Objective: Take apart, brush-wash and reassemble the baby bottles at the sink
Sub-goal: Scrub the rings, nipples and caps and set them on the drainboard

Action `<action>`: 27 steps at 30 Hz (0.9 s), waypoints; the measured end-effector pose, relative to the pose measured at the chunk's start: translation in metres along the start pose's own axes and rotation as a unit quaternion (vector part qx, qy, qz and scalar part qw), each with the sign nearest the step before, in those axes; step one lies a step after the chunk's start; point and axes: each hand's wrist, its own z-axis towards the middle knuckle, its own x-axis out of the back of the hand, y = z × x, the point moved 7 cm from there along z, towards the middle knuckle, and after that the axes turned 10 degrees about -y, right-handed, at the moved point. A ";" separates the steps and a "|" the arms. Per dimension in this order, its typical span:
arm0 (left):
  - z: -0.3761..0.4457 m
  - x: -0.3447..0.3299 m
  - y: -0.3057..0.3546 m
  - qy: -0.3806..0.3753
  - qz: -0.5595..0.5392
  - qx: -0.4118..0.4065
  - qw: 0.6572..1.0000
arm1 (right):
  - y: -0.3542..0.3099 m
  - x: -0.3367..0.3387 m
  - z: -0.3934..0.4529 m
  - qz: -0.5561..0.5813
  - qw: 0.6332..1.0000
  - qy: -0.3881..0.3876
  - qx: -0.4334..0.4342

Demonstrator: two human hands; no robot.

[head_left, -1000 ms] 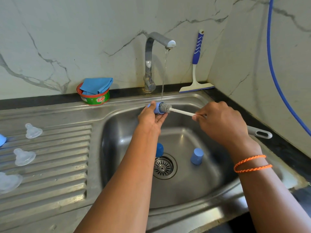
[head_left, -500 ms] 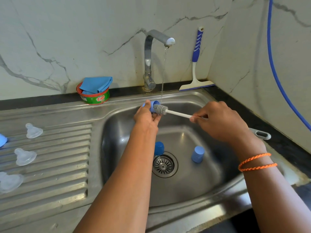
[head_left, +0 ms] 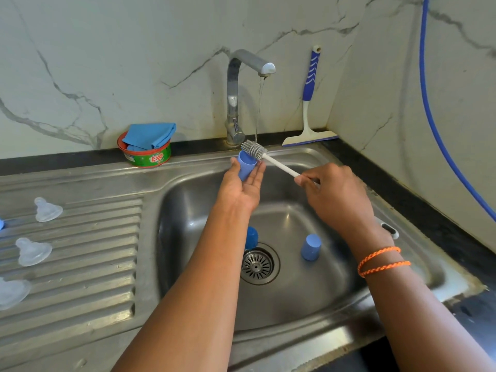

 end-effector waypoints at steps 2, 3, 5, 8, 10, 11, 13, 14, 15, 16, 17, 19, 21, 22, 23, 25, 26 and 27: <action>-0.001 -0.001 -0.003 -0.004 0.010 0.013 1.000 | -0.003 -0.002 0.000 0.011 1.000 0.002 0.010; -0.001 -0.002 -0.004 -0.005 0.009 0.016 1.000 | -0.005 -0.003 0.001 0.012 1.000 -0.002 0.018; -0.002 -0.002 -0.002 -0.002 -0.010 0.010 1.000 | -0.008 -0.005 0.000 0.018 0.999 -0.013 0.035; 0.001 0.000 0.004 0.010 -0.035 -0.007 0.999 | 0.000 -0.004 0.000 0.038 0.998 -0.032 0.043; 0.002 0.003 0.006 0.021 -0.039 -0.012 0.999 | 0.007 -0.001 0.001 0.041 0.998 -0.033 0.033; 0.002 0.003 0.005 0.023 -0.038 -0.010 0.999 | 0.010 0.001 0.001 0.041 0.998 -0.027 0.025; 0.000 0.002 0.000 0.014 -0.027 0.007 1.000 | 0.013 0.004 0.001 0.031 0.999 -0.005 0.010; -0.001 0.001 -0.003 0.005 -0.020 0.020 1.000 | 0.013 0.005 0.001 0.023 1.000 0.007 0.007; -0.002 -0.001 -0.007 -0.004 -0.013 0.032 0.999 | 0.012 0.006 0.001 0.018 1.000 0.015 0.006; -0.003 -0.002 -0.010 -0.013 -0.005 0.043 0.999 | 0.011 0.006 0.002 0.018 1.000 0.020 0.009; -0.004 -0.003 -0.013 -0.021 0.004 0.050 0.999 | 0.009 0.005 0.002 0.022 0.999 0.019 0.015; -0.005 -0.003 -0.014 -0.023 0.015 0.054 0.998 | 0.005 0.003 0.003 0.031 0.999 0.004 0.033; -0.004 -0.001 -0.010 -0.014 0.006 0.045 0.999 | 0.005 -0.001 0.003 0.049 0.997 -0.016 0.052; -0.002 0.001 -0.007 -0.005 -0.001 0.034 0.999 | 0.006 -0.002 0.003 0.061 0.996 -0.027 0.059; 0.000 0.002 -0.002 0.005 -0.008 0.022 1.000 | 0.009 -0.003 0.004 0.072 0.995 -0.035 0.063; 0.003 0.005 0.004 0.021 -0.019 0.004 1.000 | 0.016 -0.003 0.005 0.084 0.994 -0.047 0.055; 0.004 0.006 0.005 0.027 -0.022 0.000 0.999 | 0.019 -0.002 0.005 0.082 0.994 -0.048 0.047; 0.003 0.006 0.006 0.029 -0.020 -0.001 0.999 | 0.022 0.000 0.005 0.073 0.996 -0.043 0.037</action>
